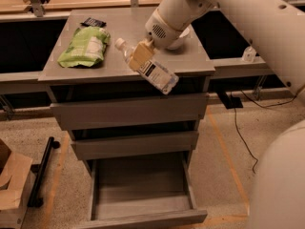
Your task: Pick blue plastic bottle from bottom drawer and place on counter
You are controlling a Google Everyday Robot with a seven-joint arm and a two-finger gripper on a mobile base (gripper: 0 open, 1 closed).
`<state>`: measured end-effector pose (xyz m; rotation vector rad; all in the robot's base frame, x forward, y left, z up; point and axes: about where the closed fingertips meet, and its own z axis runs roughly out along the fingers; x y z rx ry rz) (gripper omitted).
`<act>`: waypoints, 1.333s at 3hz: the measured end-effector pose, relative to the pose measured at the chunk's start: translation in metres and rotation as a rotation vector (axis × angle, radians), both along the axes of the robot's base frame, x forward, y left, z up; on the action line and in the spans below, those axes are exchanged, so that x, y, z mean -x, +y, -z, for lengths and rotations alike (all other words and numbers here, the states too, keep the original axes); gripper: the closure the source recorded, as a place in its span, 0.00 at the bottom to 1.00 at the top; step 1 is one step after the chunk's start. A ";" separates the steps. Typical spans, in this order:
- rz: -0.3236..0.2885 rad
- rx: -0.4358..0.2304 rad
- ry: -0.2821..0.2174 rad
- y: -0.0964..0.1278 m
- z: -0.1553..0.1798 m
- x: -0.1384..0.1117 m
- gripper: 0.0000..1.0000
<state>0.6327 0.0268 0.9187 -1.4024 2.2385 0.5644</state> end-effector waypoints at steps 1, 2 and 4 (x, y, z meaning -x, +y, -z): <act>0.078 0.014 -0.135 -0.011 -0.035 -0.026 1.00; 0.155 -0.015 -0.243 -0.023 -0.058 -0.056 1.00; 0.272 -0.069 -0.368 -0.038 -0.065 -0.134 1.00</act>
Offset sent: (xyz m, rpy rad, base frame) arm 0.0968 -0.0451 0.0954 0.0638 -0.3959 -0.2687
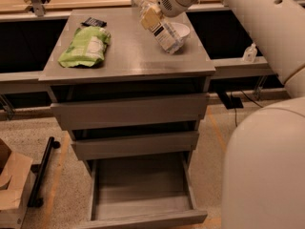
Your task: Pick blue plastic bottle from bottom drawer and place on counter
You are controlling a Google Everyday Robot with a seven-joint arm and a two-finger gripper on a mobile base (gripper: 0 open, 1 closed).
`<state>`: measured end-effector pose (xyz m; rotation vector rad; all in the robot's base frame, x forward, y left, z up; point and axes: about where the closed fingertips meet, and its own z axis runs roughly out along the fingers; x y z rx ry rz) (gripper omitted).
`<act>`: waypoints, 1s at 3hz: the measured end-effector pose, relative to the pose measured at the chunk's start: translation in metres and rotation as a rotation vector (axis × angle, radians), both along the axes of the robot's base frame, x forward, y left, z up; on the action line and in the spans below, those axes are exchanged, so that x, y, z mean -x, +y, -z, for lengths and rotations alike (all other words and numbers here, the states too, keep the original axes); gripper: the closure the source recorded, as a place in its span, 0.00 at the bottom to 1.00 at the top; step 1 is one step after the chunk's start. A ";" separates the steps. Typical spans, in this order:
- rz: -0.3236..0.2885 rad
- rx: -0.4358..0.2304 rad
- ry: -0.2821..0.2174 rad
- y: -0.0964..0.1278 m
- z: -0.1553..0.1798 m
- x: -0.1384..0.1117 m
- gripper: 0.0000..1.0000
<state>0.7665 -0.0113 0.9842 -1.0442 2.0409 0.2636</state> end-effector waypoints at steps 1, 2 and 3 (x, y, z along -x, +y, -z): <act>0.042 -0.020 -0.009 -0.006 0.011 -0.032 0.83; 0.050 -0.033 0.005 -0.004 0.033 -0.051 0.61; 0.042 -0.046 0.018 0.002 0.054 -0.058 0.36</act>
Offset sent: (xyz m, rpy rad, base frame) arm 0.0758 -0.0059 -0.0573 0.0503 0.0200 -0.0637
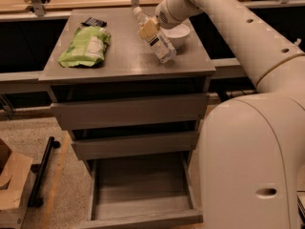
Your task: Pick blue plastic bottle from bottom drawer and place on counter
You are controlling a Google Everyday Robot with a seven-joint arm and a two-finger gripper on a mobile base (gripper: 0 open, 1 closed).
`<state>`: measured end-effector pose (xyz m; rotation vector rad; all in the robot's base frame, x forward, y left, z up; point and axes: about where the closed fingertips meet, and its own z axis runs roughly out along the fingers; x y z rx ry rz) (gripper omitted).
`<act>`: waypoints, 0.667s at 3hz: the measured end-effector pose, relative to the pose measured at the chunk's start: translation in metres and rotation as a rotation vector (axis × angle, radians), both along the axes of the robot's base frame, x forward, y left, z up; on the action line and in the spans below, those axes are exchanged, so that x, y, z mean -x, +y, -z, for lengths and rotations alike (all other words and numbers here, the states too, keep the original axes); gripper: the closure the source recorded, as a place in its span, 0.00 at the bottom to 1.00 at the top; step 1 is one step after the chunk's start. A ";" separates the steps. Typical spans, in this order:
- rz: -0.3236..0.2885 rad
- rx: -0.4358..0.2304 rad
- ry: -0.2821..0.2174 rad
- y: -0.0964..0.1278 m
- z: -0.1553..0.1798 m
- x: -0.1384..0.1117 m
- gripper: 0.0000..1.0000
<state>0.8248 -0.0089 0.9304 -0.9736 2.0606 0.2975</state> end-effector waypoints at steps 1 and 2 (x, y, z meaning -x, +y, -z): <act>-0.075 0.021 0.015 0.025 0.012 0.010 0.14; -0.078 0.022 0.018 0.027 0.016 0.010 0.00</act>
Offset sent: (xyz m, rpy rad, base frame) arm -0.0087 0.0218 -0.0108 -0.0175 0.0129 0.0642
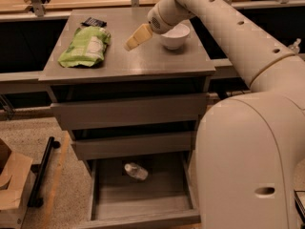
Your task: Pick blue plastic bottle from bottom drawer and place on counter
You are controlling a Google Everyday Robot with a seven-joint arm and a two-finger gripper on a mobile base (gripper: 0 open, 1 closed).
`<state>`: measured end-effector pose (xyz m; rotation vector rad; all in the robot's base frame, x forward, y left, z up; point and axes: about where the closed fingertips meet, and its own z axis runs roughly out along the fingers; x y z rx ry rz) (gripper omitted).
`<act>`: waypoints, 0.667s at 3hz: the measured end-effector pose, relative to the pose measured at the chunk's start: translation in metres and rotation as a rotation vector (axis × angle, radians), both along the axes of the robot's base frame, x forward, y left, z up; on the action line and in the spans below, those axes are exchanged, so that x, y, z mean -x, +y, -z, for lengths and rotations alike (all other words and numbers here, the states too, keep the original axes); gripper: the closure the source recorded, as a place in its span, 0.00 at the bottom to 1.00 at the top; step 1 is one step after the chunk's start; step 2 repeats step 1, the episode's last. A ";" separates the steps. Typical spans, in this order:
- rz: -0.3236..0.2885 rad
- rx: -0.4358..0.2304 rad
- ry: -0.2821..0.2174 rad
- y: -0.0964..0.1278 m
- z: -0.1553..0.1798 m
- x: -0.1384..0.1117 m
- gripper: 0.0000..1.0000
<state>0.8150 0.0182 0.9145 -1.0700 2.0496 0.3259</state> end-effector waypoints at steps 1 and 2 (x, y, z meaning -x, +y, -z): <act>0.000 0.000 0.000 0.000 0.000 0.000 0.00; 0.000 0.000 0.000 0.000 0.000 0.000 0.00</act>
Offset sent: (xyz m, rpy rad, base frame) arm 0.0000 0.0000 0.0000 0.0000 0.0000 0.0000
